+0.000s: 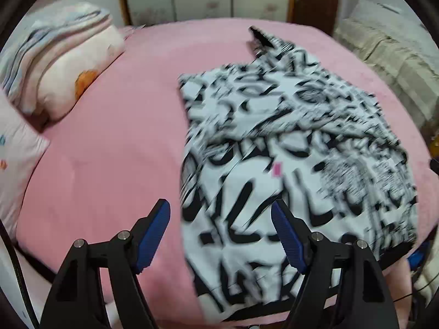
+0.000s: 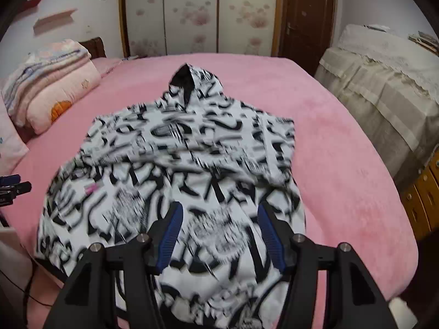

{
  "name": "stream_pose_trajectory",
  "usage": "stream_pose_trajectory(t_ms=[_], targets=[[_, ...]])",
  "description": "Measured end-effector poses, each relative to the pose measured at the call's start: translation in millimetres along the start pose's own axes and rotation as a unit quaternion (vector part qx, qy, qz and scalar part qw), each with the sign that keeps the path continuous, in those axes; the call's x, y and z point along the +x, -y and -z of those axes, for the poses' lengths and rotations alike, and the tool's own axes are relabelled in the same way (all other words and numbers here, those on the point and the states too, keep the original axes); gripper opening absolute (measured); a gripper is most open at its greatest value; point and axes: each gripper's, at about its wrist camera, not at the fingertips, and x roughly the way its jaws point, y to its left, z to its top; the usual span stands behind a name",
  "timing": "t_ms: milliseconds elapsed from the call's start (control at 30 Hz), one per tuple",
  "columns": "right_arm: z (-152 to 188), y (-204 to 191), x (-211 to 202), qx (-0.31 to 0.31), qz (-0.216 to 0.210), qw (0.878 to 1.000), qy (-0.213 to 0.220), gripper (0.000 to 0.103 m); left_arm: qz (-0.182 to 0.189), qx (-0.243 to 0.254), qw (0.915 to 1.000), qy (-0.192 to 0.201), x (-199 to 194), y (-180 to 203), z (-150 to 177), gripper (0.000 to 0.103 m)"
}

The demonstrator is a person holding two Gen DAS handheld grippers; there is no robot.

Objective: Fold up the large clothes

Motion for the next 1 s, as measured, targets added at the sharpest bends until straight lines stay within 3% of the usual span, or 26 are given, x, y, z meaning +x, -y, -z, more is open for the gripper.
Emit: stream_pose_trajectory(t_ms=[233, 500, 833, 1000], targets=[[46, 25, 11, 0.023, 0.004, 0.999, -0.04, 0.057, 0.01, -0.059, 0.9966, -0.058, 31, -35, 47, 0.075], [87, 62, 28, 0.074, -0.008, 0.993, -0.096, 0.057, 0.034, -0.087, 0.9904, -0.102, 53, -36, 93, 0.075], [123, 81, 54, 0.153, -0.073, 0.971, -0.167, 0.057, 0.085, -0.145, 0.9792, -0.114, 63, -37, 110, 0.075], [130, 75, 59, 0.15, -0.077, 0.971, -0.169, 0.057, 0.096, -0.149, 0.9775, -0.114, 68, -29, 109, 0.075]])
